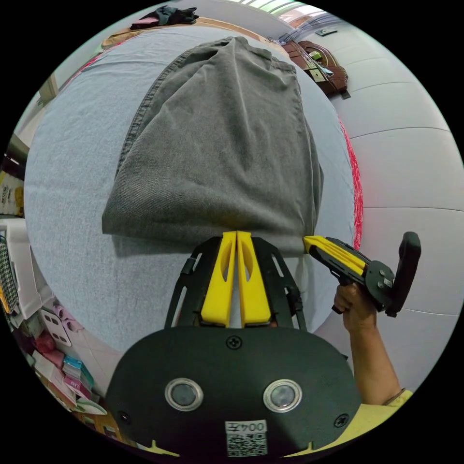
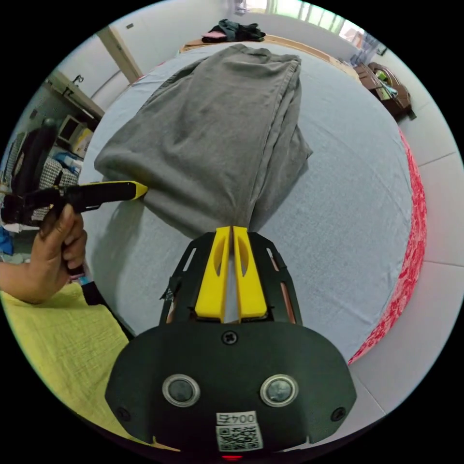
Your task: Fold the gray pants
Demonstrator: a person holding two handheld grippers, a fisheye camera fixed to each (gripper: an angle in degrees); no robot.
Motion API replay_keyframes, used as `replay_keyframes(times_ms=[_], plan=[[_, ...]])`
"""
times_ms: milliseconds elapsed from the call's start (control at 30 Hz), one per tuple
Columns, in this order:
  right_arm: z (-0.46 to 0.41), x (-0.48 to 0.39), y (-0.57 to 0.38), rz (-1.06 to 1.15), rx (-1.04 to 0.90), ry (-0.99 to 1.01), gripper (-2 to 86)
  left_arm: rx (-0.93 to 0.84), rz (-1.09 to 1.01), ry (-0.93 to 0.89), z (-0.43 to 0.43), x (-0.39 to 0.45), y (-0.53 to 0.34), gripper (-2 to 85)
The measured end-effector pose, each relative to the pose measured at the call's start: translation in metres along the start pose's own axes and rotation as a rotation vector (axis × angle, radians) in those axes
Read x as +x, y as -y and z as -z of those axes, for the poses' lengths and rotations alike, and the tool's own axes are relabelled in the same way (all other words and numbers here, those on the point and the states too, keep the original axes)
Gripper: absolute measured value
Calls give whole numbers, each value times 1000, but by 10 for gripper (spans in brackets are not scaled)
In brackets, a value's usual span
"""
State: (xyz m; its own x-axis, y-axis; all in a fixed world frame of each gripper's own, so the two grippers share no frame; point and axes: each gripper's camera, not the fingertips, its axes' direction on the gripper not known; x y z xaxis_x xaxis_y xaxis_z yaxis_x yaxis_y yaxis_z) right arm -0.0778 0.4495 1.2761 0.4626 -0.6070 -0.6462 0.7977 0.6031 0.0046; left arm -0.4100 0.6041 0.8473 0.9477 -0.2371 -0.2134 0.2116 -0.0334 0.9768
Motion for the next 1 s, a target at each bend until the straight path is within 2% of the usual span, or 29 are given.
replay_keyframes(times_ms=[133, 333, 500, 633, 733, 1000], plan=[[22, 8, 8, -8, -4, 38, 95, 3, -13, 5, 9, -1, 0, 8], [37, -6, 21, 52, 14, 3, 101, -7, -159, -16, 43, 3, -8, 9], [26, 1, 23, 56, -31, 27, 99, 150, -381, -31, 129, -18, -41, 12], [11, 9, 24, 44, -67, 30, 97, 192, -393, -25, 164, -58, -34, 22], [9, 8, 32, 54, -92, 11, 95, 158, -429, -16, 177, -83, -17, 59], [9, 11, 39, 77, -107, -41, 88, 48, -705, -1, 185, -101, 3, 175]])
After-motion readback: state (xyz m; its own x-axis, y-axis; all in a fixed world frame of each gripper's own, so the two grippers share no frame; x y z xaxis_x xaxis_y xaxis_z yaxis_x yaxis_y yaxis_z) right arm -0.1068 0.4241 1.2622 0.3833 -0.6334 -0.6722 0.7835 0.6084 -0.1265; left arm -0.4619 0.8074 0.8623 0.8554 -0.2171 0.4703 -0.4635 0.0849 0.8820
